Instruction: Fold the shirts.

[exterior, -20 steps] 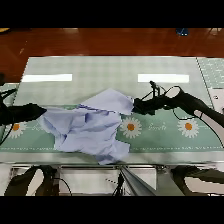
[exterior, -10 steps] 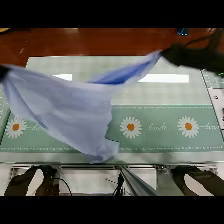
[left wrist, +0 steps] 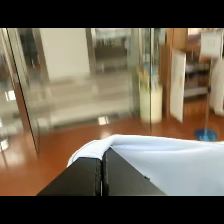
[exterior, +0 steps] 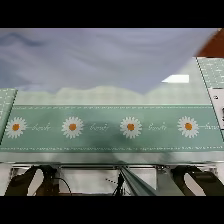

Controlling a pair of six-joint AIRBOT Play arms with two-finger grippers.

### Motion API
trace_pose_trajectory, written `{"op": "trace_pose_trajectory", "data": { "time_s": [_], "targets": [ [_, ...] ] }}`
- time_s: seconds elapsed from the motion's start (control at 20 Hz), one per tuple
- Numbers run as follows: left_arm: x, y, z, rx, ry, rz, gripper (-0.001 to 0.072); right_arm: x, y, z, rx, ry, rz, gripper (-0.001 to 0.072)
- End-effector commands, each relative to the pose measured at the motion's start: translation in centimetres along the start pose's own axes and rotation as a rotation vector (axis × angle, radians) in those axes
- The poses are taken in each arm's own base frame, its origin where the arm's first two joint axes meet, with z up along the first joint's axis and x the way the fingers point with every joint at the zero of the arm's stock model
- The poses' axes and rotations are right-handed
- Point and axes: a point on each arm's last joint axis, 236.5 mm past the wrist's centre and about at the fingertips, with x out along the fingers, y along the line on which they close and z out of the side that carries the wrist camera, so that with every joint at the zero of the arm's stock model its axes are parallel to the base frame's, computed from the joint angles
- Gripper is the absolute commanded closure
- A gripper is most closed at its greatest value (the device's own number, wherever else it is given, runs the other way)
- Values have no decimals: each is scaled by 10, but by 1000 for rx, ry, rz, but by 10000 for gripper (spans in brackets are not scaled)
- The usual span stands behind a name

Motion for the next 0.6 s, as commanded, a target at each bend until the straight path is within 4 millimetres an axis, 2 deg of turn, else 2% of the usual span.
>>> {"op": "trace_pose_trajectory", "data": {
  "time_s": [0.0,0.05,0.15,0.25,0.4,0.55],
  "targets": [
    [-29,-13,40,39,-132,17,685,-27,-9,26,-54,-50,-69,693],
    [-36,-17,44,43,-147,13,685,-32,-6,31,-56,-58,-66,693],
    [-45,-27,40,6,-128,-4,685,-44,-2,35,-64,-40,-64,693],
    [-52,-39,19,-47,-36,-37,686,-58,0,22,-73,48,-70,693],
    [-62,-58,-37,-110,209,-91,686,-81,-13,-22,-105,263,-129,693],
    [-82,-66,-109,-205,543,-112,686,-116,-49,-90,-180,611,-256,693]
  ]
}}
